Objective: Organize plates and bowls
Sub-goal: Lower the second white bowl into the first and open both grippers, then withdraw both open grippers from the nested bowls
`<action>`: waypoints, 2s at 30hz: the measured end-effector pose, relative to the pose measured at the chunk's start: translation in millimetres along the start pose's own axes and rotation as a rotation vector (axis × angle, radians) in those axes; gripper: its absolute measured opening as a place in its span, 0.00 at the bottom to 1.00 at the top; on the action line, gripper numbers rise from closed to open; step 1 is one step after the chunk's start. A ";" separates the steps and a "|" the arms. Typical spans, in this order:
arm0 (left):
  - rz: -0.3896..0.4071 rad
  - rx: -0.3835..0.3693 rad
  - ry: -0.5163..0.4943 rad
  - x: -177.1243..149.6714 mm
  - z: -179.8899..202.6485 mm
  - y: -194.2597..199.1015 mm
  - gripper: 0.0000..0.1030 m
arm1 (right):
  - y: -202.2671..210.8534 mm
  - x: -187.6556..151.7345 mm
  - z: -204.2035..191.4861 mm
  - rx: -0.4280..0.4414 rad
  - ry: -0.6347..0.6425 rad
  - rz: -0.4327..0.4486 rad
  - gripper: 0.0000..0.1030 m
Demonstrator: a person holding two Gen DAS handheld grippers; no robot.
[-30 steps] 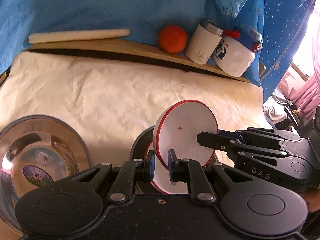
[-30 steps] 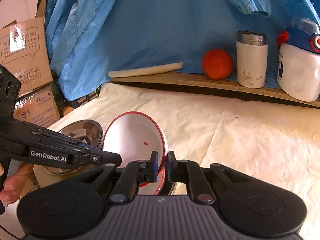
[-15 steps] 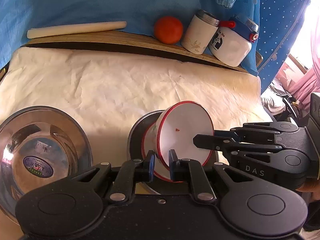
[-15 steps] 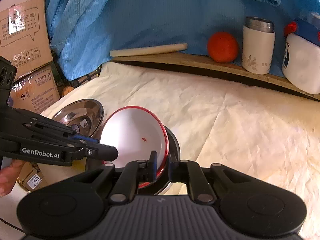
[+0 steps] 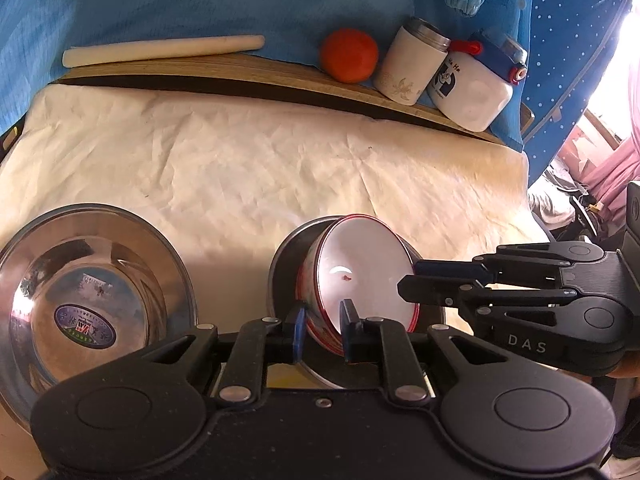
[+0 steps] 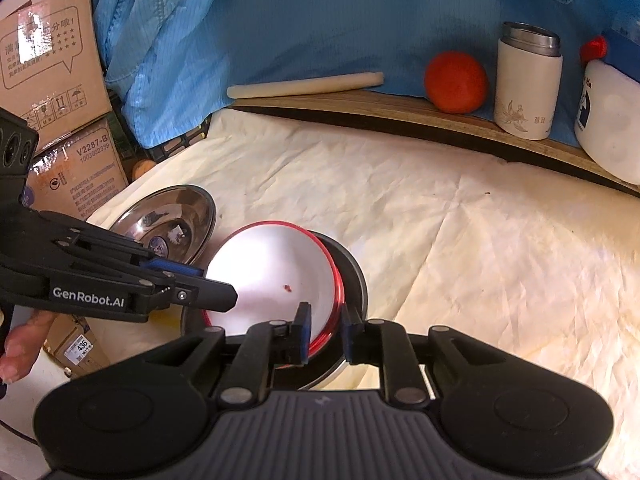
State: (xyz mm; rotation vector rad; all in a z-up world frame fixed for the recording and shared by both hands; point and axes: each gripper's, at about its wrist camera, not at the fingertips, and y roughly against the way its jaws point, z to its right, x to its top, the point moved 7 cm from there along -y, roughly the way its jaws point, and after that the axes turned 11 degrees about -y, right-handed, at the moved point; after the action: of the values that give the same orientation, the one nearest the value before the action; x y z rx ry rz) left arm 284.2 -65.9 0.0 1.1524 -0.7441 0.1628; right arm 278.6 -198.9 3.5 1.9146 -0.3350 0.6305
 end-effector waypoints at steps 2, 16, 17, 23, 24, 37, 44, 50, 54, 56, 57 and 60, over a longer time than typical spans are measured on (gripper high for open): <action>-0.001 -0.006 0.004 0.1 -0.8 0.0 0.18 | -0.1 -0.1 0.0 0.007 -0.003 0.000 0.22; 0.044 -0.016 -0.018 3.8 -1.6 14.5 0.29 | 12.6 2.5 4.7 0.054 -0.035 0.041 0.49; 0.054 -0.015 -0.016 5.0 -2.3 17.1 0.31 | 14.2 3.4 6.1 0.053 -0.037 0.050 0.53; 0.118 0.018 -0.009 12.8 -10.2 34.9 0.55 | 23.9 8.3 21.9 0.056 -0.086 0.082 0.69; 0.128 0.031 -0.012 13.3 -12.4 38.0 0.62 | 24.4 8.8 24.7 0.060 -0.096 0.084 0.73; 0.085 0.161 -0.130 5.6 -33.0 31.2 0.98 | 15.0 -6.5 44.4 0.044 -0.136 0.031 0.98; 0.065 0.194 -0.248 0.7 -28.5 23.4 0.99 | 14.6 -14.2 45.2 0.011 -0.115 0.020 0.99; 0.039 0.171 -0.273 -3.7 -24.2 14.6 0.99 | 13.8 -14.2 47.1 0.000 -0.108 0.012 0.99; 0.027 0.193 -0.297 -3.9 -23.7 12.2 0.99 | 9.8 -14.7 47.7 -0.003 -0.103 -0.001 0.99; 0.025 0.205 -0.309 -2.7 -23.0 12.8 0.99 | 8.1 -15.2 47.4 -0.006 -0.101 -0.007 0.99; 0.027 0.213 -0.319 -1.5 -21.9 13.9 0.99 | 7.6 -15.3 47.4 -0.006 -0.100 -0.009 0.99; 0.038 0.234 -0.352 3.1 -18.2 17.5 0.99 | 7.5 -14.9 47.9 -0.004 -0.099 -0.012 0.99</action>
State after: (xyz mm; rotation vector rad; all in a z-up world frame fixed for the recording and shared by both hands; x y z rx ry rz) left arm 286.3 -43.3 11.7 1.4095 -1.0797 0.0803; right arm 275.9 -246.3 -14.4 1.9465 -0.3869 0.5281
